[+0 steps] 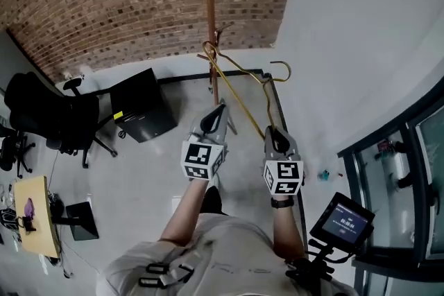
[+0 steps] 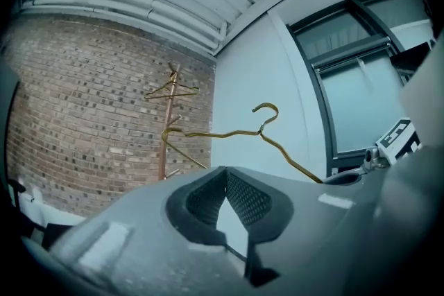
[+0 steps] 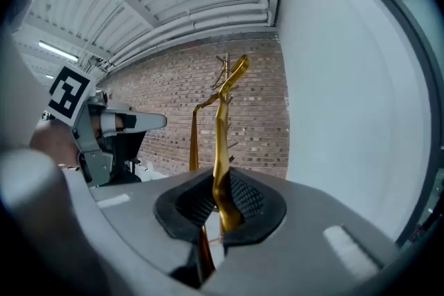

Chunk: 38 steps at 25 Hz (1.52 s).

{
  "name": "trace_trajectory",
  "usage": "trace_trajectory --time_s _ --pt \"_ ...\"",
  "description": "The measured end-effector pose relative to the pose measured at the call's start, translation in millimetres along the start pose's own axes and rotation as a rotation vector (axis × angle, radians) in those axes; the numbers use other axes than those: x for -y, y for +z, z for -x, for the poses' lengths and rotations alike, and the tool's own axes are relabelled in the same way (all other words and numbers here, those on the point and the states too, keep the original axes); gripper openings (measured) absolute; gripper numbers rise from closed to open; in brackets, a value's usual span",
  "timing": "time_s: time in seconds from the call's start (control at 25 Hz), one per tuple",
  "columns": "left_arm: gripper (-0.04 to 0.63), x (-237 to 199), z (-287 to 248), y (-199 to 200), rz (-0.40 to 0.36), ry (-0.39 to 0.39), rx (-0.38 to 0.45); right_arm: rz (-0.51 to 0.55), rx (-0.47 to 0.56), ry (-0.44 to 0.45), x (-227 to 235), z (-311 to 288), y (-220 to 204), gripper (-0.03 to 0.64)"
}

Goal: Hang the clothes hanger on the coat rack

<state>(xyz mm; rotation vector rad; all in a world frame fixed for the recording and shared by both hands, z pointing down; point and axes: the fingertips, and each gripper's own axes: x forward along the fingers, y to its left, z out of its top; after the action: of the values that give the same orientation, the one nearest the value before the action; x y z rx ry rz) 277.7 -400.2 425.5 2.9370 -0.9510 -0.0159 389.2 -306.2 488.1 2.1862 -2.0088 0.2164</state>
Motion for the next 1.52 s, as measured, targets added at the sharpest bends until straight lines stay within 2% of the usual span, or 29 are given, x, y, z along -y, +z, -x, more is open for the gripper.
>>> trace_trajectory --time_s 0.16,0.36,0.52,0.68,0.8,0.96,1.2,1.36,1.52 --pt "0.0 -61 -33 18 0.004 0.023 0.023 0.045 0.011 0.055 -13 -73 32 0.026" --pt "0.0 -130 -64 49 -0.041 0.044 0.064 0.065 0.016 0.114 -29 -157 69 0.026" --pt "0.0 -184 -87 50 -0.056 0.074 0.061 0.115 0.022 0.191 -46 -218 84 0.026" --pt "0.0 -221 -107 46 -0.08 0.121 0.032 0.12 0.029 0.224 -52 -254 94 0.028" --pt "0.0 -231 -124 47 -0.056 0.117 0.035 0.121 0.027 0.287 -47 -275 97 0.026" --pt "0.0 -246 -152 53 -0.076 0.15 0.046 0.177 0.051 0.392 -32 -306 114 0.026" --pt "0.0 -249 -180 62 -0.055 0.18 0.055 0.254 0.075 0.548 -8 -335 144 0.024" --pt "0.0 -248 -197 67 -0.067 0.2 0.078 0.267 0.092 0.619 15 -359 168 0.023" --pt "0.0 -244 -212 68 -0.057 0.217 0.063 0.279 0.081 0.685 36 -384 181 0.023"
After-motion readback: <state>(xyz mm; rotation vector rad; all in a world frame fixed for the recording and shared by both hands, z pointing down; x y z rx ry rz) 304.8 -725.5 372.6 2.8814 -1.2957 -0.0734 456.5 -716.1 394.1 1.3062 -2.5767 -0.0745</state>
